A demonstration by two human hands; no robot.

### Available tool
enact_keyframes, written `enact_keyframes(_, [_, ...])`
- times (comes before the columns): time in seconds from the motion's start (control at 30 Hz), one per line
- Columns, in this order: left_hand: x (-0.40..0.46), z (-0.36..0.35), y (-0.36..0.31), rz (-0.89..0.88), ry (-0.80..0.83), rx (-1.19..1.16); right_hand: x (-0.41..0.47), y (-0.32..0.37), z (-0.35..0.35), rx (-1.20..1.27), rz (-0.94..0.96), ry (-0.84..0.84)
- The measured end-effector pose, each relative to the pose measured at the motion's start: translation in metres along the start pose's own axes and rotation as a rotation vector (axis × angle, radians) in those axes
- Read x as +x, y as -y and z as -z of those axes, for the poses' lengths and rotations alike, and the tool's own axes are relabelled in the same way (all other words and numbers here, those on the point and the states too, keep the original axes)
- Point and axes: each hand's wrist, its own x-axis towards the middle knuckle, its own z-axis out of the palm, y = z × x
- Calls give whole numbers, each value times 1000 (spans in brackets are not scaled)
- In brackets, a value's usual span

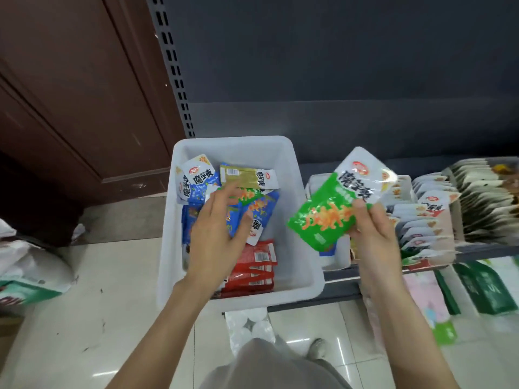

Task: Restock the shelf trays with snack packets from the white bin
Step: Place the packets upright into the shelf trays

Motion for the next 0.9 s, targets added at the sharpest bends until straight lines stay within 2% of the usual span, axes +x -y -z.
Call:
enact_keyframes(0.17, [-33,-75,-62,-120,329,-205,-18,-17,119,55,-18,-443])
enact_keyframes(0.23, [-53,-116,-84,-146,469,-211,-21,-28,165,30,-17,-503])
enact_keyframes(0.33, [-69,-177,-104,-176,561,-101,-19,-51,221,54,-70,-456])
enact_keyframes(0.43, [-60,-224,-109,-241,451,140,-10,-66,252,121,-92,-339])
enact_keyframes(0.53, [-46,-257,-104,-355,291,403,5,-75,265,101,-52,-109])
enact_keyframes(0.73, [-25,-275,-96,-415,289,613,49,-104,258,-153,88,263])
enact_keyframes(0.9, [-12,-271,-103,-451,309,681,65,-122,232,-142,120,233])
